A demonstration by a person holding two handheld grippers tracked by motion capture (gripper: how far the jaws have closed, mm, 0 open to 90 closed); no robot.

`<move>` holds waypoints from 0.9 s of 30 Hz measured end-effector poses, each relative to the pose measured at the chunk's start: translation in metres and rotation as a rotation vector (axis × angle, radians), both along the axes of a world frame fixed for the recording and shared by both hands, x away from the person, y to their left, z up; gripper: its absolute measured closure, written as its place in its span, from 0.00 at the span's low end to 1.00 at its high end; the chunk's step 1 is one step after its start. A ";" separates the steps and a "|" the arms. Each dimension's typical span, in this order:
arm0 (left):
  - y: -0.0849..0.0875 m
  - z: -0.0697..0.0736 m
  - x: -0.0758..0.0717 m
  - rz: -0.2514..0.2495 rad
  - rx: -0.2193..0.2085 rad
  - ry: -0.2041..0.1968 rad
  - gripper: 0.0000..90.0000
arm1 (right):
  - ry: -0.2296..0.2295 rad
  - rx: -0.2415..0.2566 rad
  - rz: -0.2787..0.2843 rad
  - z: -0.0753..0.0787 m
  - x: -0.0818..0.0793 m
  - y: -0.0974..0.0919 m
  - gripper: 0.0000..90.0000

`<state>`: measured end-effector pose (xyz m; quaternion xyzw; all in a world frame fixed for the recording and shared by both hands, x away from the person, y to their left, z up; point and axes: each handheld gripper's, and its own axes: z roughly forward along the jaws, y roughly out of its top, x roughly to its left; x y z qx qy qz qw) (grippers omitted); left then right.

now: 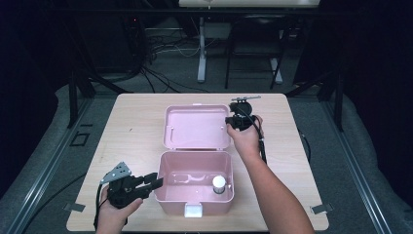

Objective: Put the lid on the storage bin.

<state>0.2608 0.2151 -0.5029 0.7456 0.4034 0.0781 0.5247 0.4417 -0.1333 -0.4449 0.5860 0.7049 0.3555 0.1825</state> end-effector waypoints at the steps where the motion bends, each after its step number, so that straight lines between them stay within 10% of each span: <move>1: 0.000 0.000 0.000 0.000 0.000 0.000 0.70 | -0.006 0.000 0.002 0.001 -0.001 0.000 0.94; 27: -0.001 0.000 0.000 0.011 -0.001 -0.001 0.70 | -0.133 0.016 0.064 0.030 -0.029 -0.008 0.96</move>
